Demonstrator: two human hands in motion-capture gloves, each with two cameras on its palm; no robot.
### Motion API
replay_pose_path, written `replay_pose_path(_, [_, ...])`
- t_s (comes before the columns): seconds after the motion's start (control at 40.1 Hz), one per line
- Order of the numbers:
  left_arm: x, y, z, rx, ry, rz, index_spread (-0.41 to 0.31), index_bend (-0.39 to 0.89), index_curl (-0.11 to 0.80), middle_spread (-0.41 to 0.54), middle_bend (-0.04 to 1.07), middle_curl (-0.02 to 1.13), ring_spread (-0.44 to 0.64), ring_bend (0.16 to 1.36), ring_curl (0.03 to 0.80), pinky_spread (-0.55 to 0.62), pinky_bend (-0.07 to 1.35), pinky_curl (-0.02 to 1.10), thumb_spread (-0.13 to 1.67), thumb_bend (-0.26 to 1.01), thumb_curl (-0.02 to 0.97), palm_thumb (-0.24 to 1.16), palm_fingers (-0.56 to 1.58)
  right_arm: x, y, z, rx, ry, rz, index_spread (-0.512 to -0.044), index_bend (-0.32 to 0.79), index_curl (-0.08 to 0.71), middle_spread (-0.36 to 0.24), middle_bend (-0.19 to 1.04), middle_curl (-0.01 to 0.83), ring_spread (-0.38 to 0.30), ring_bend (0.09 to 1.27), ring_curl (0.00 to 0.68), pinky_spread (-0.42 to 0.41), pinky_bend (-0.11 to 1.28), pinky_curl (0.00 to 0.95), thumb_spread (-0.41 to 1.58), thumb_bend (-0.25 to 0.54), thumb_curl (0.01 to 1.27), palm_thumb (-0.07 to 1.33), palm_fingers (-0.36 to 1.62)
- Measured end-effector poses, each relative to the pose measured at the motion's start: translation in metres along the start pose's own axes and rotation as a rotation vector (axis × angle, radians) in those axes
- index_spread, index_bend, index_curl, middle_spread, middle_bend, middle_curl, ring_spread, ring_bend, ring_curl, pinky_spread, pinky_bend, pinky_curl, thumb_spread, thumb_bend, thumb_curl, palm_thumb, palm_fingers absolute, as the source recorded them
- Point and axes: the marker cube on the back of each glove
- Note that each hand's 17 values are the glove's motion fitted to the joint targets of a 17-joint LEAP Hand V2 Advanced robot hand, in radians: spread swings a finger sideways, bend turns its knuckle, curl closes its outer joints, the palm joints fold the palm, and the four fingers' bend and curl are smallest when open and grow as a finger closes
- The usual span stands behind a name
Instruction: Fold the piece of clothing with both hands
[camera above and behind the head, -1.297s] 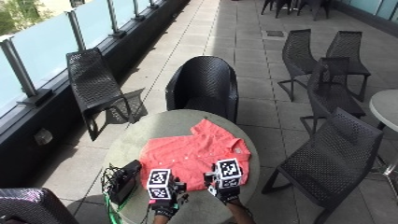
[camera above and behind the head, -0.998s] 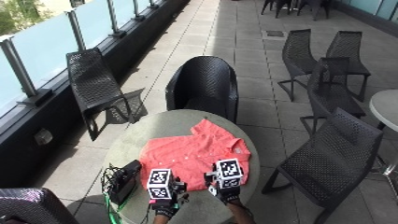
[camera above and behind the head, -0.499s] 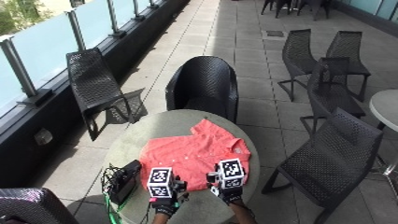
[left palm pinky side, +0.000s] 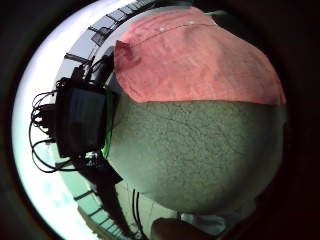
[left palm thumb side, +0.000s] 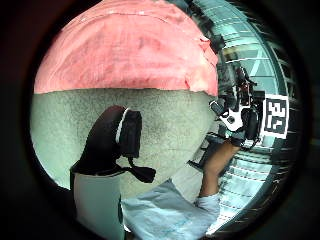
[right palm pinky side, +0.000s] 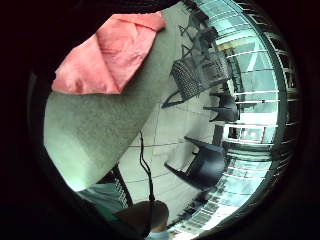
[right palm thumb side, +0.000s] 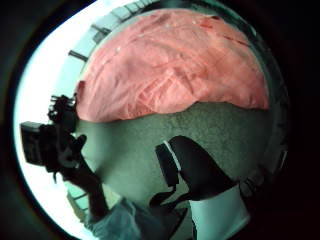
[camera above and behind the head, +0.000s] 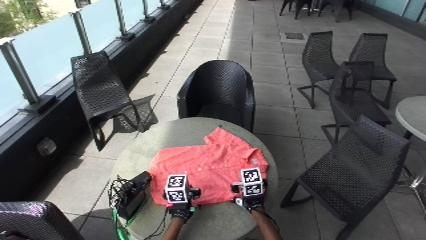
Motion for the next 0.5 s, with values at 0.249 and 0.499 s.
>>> replay_pose_path(0.249, [0.018, 0.014, -0.021, -0.069, -0.005, 0.056, -0.048, 0.13, 0.241, 0.111, 0.19, 0.34, 0.37, 0.6, 0.257, 0.49, 0.55, 0.22, 1.14, 0.0, 0.301, 0.4, 0.11, 0.0, 0.009, -0.008, -0.062, 0.046, -0.077, -0.361, 0.08, 0.182, 0.004, 0.2, 0.314, 0.158, 0.37, 0.249, 0.255, 0.66, 0.364, 1.11, -0.016, 0.26, 0.45, 0.1])
replay_pose_path(0.499, [0.015, 0.007, -0.029, 0.109, -0.059, 0.063, -0.018, 0.16, 0.258, 0.079, 0.2, 0.34, 0.3, 0.61, 0.258, 0.43, 0.6, 0.24, 1.29, 0.01, 0.287, 0.43, 0.26, -0.003, -0.014, 0.004, 0.057, 0.006, -0.13, -0.407, 0.22, 0.228, -0.129, 0.23, 0.334, 0.027, 0.42, 0.255, 0.195, 0.61, 0.336, 1.27, 0.067, 0.28, 0.59, 0.43])
